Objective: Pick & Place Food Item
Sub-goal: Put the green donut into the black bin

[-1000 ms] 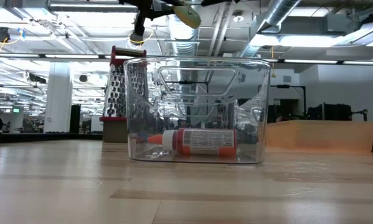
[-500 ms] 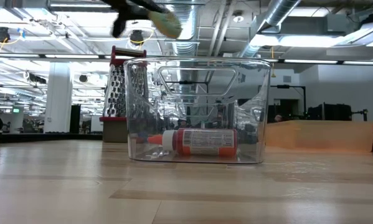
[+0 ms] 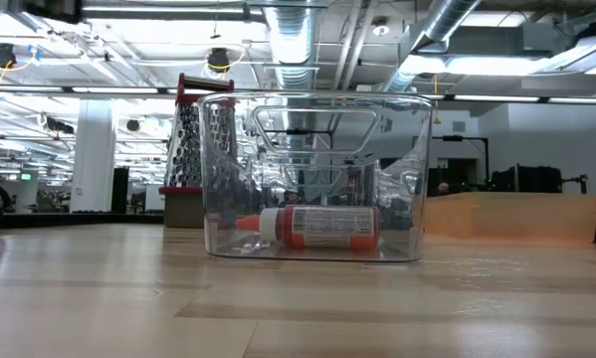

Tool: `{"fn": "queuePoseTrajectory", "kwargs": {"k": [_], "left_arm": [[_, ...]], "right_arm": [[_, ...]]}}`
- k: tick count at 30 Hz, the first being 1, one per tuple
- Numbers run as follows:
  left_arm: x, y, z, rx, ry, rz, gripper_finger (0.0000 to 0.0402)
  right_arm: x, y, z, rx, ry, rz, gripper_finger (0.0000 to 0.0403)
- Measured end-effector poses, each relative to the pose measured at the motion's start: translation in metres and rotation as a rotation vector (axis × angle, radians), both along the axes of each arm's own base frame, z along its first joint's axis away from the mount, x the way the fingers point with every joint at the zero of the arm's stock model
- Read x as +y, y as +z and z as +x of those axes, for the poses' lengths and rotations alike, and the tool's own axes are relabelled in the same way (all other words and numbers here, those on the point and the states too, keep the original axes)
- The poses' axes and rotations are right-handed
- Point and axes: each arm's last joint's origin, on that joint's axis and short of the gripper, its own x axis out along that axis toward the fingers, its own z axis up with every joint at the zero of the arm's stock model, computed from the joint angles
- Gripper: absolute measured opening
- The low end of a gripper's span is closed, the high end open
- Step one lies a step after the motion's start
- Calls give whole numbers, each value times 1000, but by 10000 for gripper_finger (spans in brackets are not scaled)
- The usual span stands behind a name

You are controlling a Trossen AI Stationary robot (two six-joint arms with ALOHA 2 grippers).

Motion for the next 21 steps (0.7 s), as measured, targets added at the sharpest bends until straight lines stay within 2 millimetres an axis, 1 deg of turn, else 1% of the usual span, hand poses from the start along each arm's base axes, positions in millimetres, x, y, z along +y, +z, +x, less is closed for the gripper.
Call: {"fn": "queuePoseTrajectory", "kwargs": {"k": [4, 10, 13, 16, 17, 19, 21], "left_arm": [[-19, 1, -11, 81, 10, -183, 58], [-53, -5, -20, 205, 104, -344, 58], [-73, -13, -25, 281, 178, -394, 58], [-95, -22, -31, 300, 269, -418, 58], [-103, -25, -32, 296, 275, -406, 58], [-116, -29, -27, 294, 268, -406, 58], [-127, -36, -17, 272, 301, -392, 58]], "right_arm": [[14, -3, -7, 28, -20, 30, 191], [36, -6, -18, 25, -65, 44, 191], [44, -7, -24, 23, -100, 31, 191], [49, -9, -30, 27, -138, 17, 191], [51, -9, -32, 27, -145, 14, 191], [54, -10, -35, 20, -154, 1, 191], [57, -10, -37, 12, -157, -12, 191]]}}
